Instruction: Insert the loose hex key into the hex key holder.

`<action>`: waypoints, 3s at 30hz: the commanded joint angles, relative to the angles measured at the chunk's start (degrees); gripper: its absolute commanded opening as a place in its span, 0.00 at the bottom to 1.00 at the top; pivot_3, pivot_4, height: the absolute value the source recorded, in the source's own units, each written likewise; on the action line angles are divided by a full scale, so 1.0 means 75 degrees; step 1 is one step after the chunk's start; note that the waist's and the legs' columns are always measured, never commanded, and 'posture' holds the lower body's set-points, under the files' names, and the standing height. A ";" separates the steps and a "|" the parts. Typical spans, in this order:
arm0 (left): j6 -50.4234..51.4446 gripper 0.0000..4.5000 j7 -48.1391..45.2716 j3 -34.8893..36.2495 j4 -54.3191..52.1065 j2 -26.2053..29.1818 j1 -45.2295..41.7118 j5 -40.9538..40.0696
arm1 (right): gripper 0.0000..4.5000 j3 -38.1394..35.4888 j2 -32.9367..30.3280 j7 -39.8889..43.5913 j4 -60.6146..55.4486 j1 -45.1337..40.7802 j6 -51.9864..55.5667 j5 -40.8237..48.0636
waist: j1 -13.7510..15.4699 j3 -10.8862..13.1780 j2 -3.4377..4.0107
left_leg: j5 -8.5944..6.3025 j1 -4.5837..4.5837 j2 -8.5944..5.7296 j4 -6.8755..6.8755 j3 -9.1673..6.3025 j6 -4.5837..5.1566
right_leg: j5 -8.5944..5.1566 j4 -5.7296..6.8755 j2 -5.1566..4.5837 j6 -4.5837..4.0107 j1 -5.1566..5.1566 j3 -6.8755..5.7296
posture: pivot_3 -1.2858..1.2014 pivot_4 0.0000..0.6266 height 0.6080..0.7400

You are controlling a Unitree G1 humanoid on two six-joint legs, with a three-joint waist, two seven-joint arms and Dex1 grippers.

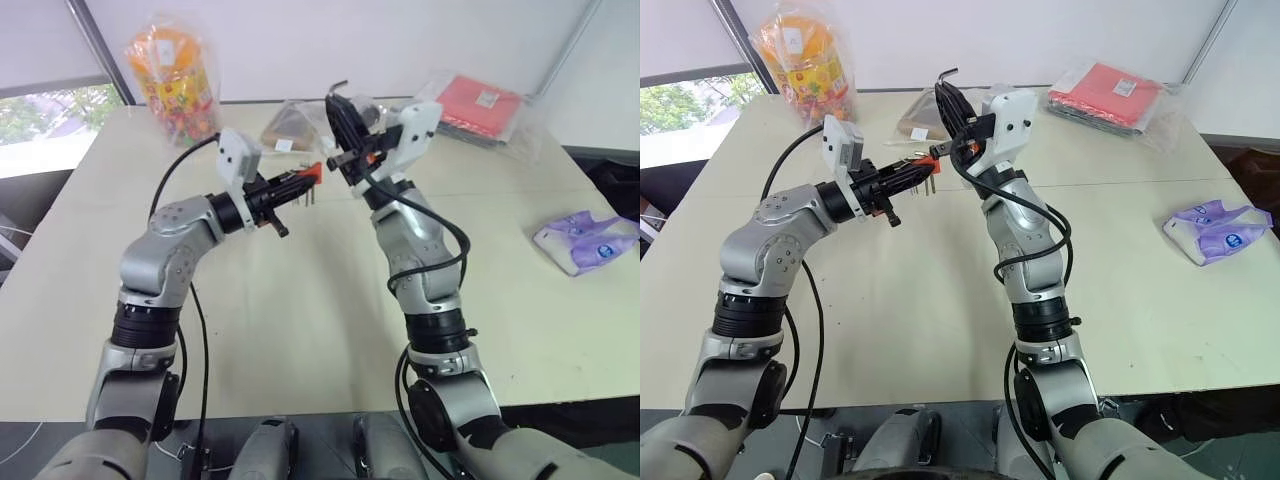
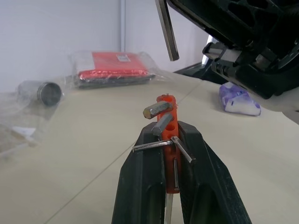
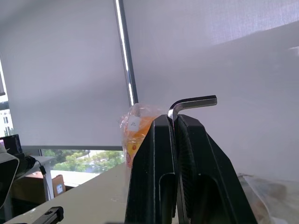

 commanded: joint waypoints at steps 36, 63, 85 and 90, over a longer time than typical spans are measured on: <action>-0.0133 0.00 0.0309 0.0172 -0.0280 -0.0153 -0.0160 -0.0086 | 0.01 0.0416 0.0312 -0.0033 0.0463 -0.0227 -0.1006 -0.0186 | -0.0166 0.0000 0.0001 | 0.0000 0.0000 0.0001 -0.0007 -0.0005 0.0000 | 0.0000 0.0010 -0.0004 0.0000 -0.0008 0.0002 | 0.52 0.24 1.00; -0.0152 0.00 0.0393 0.0292 -0.0191 -0.0200 -0.0223 -0.0152 | 0.01 0.0443 0.0211 0.0056 0.0342 -0.0230 -0.0878 -0.0185 | -0.0163 0.0000 0.0001 | 0.0000 0.0000 0.0001 -0.0006 -0.0005 0.0000 | 0.0000 0.0010 -0.0004 0.0000 -0.0008 0.0002 | 0.52 0.24 1.00; -0.0090 0.00 0.0486 0.0388 -0.0186 -0.0240 -0.0319 -0.0297 | 0.01 0.0490 0.0175 0.0048 0.0290 -0.0119 -0.0878 -0.0238 | -0.0164 0.0000 0.0001 | 0.0000 0.0000 0.0001 -0.0006 -0.0005 0.0000 | 0.0000 0.0010 -0.0004 0.0000 -0.0008 0.0002 | 0.52 0.24 1.00; -0.0037 0.00 0.0538 0.0447 -0.0194 -0.0271 -0.0347 -0.0371 | 0.01 0.0563 0.0085 0.0102 0.0271 -0.0047 -0.0957 -0.0363 | -0.0164 0.0000 0.0001 | 0.0000 0.0000 0.0001 -0.0006 -0.0005 0.0000 | 0.0000 0.0010 -0.0004 0.0000 -0.0008 0.0002 | 0.52 0.24 1.00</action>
